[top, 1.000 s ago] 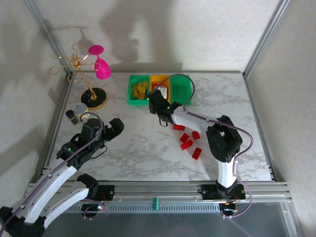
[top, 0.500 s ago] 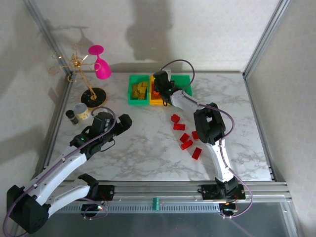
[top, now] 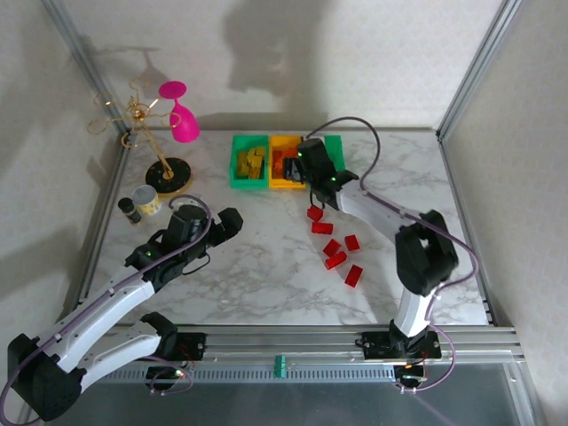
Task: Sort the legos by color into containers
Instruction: Place the lego in the container, then pick up the lego from the center of the table.
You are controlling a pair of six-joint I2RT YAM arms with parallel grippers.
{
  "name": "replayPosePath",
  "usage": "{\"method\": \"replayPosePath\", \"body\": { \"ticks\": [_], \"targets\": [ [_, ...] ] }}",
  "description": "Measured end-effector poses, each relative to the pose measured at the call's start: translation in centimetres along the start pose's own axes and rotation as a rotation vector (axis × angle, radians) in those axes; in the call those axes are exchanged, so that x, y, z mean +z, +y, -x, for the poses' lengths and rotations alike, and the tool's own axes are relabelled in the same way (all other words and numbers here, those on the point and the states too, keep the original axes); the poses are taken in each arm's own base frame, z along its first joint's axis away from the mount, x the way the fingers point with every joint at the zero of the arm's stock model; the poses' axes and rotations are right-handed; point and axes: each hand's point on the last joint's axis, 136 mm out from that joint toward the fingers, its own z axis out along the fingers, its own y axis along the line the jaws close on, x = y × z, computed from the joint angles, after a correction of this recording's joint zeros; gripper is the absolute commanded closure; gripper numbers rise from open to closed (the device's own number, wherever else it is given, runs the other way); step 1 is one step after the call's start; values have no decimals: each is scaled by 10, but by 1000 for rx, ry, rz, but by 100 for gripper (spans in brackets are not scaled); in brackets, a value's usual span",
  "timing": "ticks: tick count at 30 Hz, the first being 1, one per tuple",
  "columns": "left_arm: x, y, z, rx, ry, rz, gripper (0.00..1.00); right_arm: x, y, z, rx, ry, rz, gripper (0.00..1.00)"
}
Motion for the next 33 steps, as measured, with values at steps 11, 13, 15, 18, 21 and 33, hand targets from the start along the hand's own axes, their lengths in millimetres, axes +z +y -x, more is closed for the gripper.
{"method": "replayPosePath", "body": {
  "ticks": [11, 13, 15, 18, 21, 33],
  "targets": [
    [5, 16, -50, 24, 76, -15, 0, -35, -53, -142, -40, 365, -61, 5],
    [4, 15, -51, 17, 71, -20, 0, -37, -59, -152, -38, 400, -82, 2],
    [3, 14, -48, 9, 59, -27, 0, -38, -60, -153, -29, 402, -91, 1],
    [2, 13, -46, -1, 47, -30, 0, -33, -61, -154, -11, 406, -107, 2],
    [2, 14, -45, -5, 43, -26, 0, -22, -63, -158, 4, 419, -136, 2],
    [4, 17, -43, -6, 26, -9, 0, 2, -69, -176, 8, 450, -232, 22]
  ]
}}
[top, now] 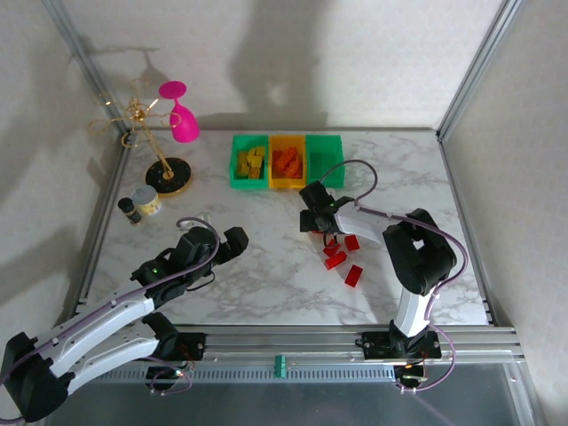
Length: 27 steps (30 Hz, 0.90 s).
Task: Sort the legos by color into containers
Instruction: Pick up the lego from the center of the table.
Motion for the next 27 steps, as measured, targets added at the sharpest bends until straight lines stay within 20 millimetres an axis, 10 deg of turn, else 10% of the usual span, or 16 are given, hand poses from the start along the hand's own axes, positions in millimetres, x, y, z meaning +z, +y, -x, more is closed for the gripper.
{"method": "replayPosePath", "body": {
  "ticks": [15, 27],
  "targets": [
    [10, 7, -6, 16, 24, 46, 0, -10, 4, 16, 0, -40, 16, 47],
    [21, -19, 9, 46, 9, 47, 0, -46, -18, 142, 120, -288, 51, 46]
  ]
}}
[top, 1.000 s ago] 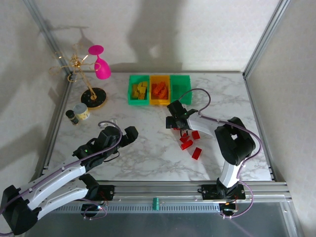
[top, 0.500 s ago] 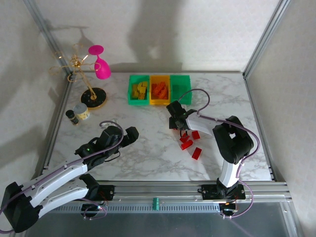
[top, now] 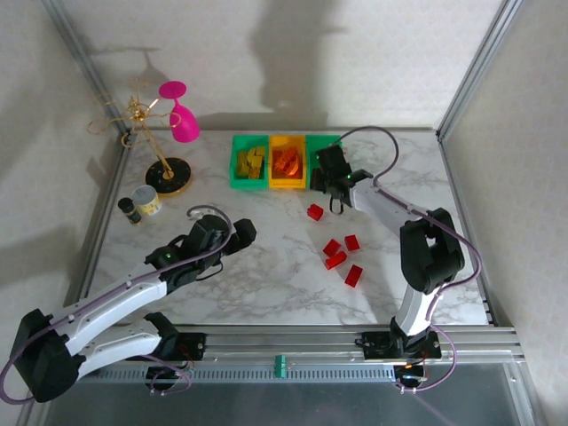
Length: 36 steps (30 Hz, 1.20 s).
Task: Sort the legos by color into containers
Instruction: Pick up the lego from the center of the table, then place the lego in the container, then pick up the lego from the center of the table.
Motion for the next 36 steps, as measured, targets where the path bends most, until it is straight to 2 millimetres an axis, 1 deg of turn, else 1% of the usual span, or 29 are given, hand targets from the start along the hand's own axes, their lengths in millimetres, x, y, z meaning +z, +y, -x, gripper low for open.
{"method": "replayPosePath", "body": {
  "ticks": [2, 3, 5, 8, 10, 11, 13, 15, 17, 18, 21, 23, 25, 27, 29, 31, 33, 34, 36],
  "targets": [
    [3, -6, 3, 4, -2, -3, 0, 13, -2, 26, 14, -47, -8, 46],
    [5, -8, 4, 7, -2, -3, 0, 20, -2, 34, 16, -63, -10, 46],
    [9, -12, 5, 14, -1, -2, 0, 38, -2, 49, 11, -92, -16, 40],
    [15, -15, 6, 20, 3, 4, 0, 66, 0, 58, -9, -95, -28, 33],
    [18, -18, 6, 20, 4, 5, 0, 82, 2, 60, -28, -91, -32, 27],
    [19, -18, 6, 21, 4, 6, 0, 87, 3, 59, -34, -85, -33, 26],
    [20, -18, 6, 21, 5, 7, 0, 89, 3, 58, -41, -78, -29, 24],
    [20, -18, 6, 21, 5, 7, 0, 85, 6, 58, -45, -74, -12, 21],
    [20, -18, 6, 21, 5, 7, 0, 77, 8, 57, -49, -76, 6, 19],
    [20, -18, 6, 21, 5, 7, 0, 70, 8, 54, -52, -71, 13, 19],
    [18, -19, 7, 19, 1, 1, 0, 43, 6, 43, -53, -63, 29, 17],
    [15, -20, 9, 16, -6, -8, 0, 23, 4, 31, -47, -53, 44, 14],
    [9, -21, 11, 12, -15, -23, 0, 5, 4, 13, -43, -35, 59, 10],
    [3, -20, 12, 8, -24, -35, 0, -6, 7, -7, -47, -7, 70, 8],
    [-2, -17, 13, 5, -34, -39, 0, -9, 11, -31, -51, 32, 74, 6],
    [-6, -14, 12, 3, -37, -40, 0, -6, 13, -58, -49, 83, 74, 6],
    [-8, -8, 10, 0, -39, -37, 0, -2, 9, -85, -42, 139, 62, 5],
    [-9, -5, 9, -3, -39, -34, 0, 0, 6, -97, -35, 163, 53, 5],
    [-9, 1, 6, -5, -35, -25, 0, 6, 4, -110, -20, 192, 35, 7]
  ]
}}
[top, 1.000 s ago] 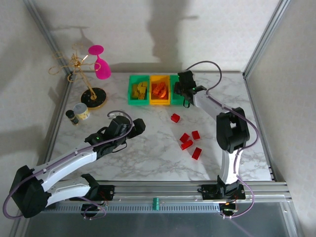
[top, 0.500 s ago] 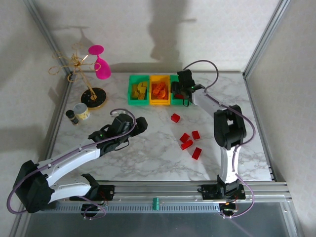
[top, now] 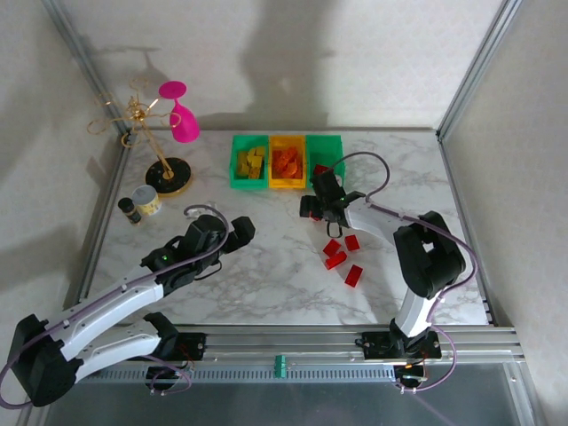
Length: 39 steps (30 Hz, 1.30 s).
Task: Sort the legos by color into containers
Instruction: Pick up the lego from the center of the table.
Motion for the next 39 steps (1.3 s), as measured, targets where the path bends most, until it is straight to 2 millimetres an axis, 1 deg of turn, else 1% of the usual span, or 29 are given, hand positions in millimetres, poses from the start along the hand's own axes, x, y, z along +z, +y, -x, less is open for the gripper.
{"method": "replayPosePath", "body": {
  "ticks": [3, 6, 9, 15, 20, 24, 28, 30, 34, 36, 39],
  "targets": [
    [0, 5, -2, 0, 2, 16, 0, 11, 0, -7, 29, 16, -11, 14],
    [0, 7, -2, -3, 0, 21, 0, 20, 0, -8, 55, 17, -22, 17],
    [-2, 7, 0, -3, -8, 20, 0, 28, 3, -3, 71, 9, -30, 24],
    [-2, 7, 1, -4, -13, 21, 0, 38, 8, 6, 89, -10, -34, 31],
    [-2, 7, 1, -4, -13, 22, 0, 47, 8, 3, 85, 0, -47, 40],
    [-2, 8, 1, -4, -16, 24, 0, 47, 6, 6, 79, -12, -61, 49],
    [-2, 8, 1, -4, -18, 26, 0, 46, 5, 7, 66, -16, -63, 54],
    [-1, 8, 1, -2, -16, 29, 0, 43, 6, 10, 61, -24, -58, 55],
    [4, 11, -3, 8, -2, 50, 0, 31, 8, 22, 46, -54, -50, 55],
    [8, 12, -4, 16, 5, 60, 0, 22, 10, 37, 40, -87, -46, 55],
    [12, 7, -3, 25, 9, 65, 0, 11, 11, 69, 49, -149, -32, 55]
  ]
}}
